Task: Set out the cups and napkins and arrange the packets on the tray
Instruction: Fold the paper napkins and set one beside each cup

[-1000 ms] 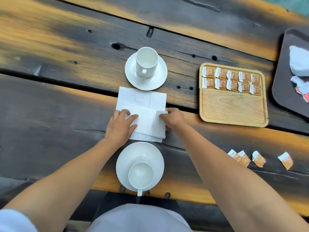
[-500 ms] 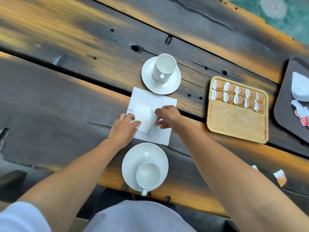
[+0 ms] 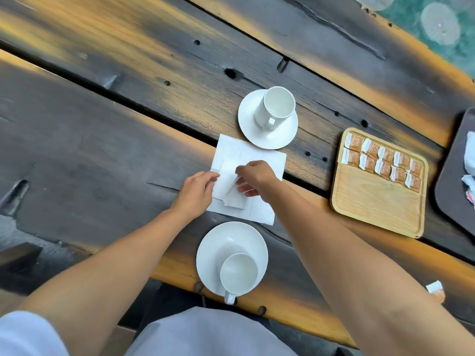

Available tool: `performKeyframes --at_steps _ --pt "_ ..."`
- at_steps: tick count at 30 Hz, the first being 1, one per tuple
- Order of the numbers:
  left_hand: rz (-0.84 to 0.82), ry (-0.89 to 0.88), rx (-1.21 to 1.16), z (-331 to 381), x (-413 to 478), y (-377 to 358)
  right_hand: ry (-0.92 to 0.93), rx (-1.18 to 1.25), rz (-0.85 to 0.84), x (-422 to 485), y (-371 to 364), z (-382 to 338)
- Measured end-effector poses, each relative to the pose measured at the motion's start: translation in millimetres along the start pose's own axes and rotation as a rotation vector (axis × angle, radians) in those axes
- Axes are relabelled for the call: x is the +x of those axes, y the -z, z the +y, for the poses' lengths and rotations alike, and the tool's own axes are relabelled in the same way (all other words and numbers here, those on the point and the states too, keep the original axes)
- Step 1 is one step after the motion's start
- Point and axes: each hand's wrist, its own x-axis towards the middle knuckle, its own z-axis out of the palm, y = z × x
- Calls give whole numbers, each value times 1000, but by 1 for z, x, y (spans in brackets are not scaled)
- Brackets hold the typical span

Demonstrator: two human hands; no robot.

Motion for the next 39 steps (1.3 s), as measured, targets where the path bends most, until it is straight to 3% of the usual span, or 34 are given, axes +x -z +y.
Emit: performKeyframes --at_steps 8,20,28,31,35,39 --pt "64 151 -136 -6 2 1 2 -75 44 9 -21 -4" --pt "9 103 -57 -4 8 -4 66 -198 115 18 -35 2" --pt "-32 94 118 13 11 -4 165 -55 213 13 -20 24" --pt "-26 -3 213 23 12 -4 269 -159 287 6 -5 38" --pt "-121 -157 358 34 18 -11 350 -372 186 4 6 58" --pt "-201 -158 498 35 26 -19 395 -495 117 7 3 67"
